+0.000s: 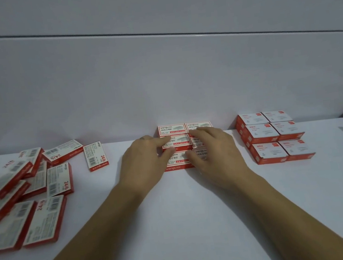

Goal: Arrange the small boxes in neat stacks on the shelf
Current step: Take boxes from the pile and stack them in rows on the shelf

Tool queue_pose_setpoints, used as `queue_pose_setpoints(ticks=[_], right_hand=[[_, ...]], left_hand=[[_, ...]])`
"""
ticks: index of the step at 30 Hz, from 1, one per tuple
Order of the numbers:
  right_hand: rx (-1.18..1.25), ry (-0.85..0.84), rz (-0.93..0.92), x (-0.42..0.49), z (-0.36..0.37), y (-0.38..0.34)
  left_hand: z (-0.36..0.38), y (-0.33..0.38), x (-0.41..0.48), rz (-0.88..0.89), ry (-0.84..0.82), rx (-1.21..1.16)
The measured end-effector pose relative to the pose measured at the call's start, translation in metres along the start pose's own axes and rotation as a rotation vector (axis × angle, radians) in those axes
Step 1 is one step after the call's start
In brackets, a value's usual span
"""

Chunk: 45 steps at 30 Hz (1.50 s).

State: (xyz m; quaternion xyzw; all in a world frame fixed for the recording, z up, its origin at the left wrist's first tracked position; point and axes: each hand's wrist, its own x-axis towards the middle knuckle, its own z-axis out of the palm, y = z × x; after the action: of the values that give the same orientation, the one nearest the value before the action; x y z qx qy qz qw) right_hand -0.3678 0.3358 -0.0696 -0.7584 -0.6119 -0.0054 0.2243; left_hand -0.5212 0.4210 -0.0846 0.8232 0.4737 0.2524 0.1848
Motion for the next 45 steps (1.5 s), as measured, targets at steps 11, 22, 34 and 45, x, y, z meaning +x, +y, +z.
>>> queue_pose_setpoints(ticks=[11, 22, 34, 45], right_hand=[[-0.002, 0.021, -0.021, 0.004, -0.002, 0.001], [-0.038, -0.087, -0.286, 0.033, -0.008, -0.066], [-0.216, -0.244, -0.319, 0.046, 0.054, -0.164], [-0.077, -0.21, -0.263, 0.049, 0.068, -0.175]], left_hand=[[-0.018, 0.006, -0.004, 0.036, -0.06, 0.119], [-0.096, -0.02, -0.024, 0.009, -0.055, 0.411], [-0.149, -0.071, -0.074, -0.245, -0.004, 0.534], [-0.148, -0.094, -0.086, -0.257, 0.061, 0.457]])
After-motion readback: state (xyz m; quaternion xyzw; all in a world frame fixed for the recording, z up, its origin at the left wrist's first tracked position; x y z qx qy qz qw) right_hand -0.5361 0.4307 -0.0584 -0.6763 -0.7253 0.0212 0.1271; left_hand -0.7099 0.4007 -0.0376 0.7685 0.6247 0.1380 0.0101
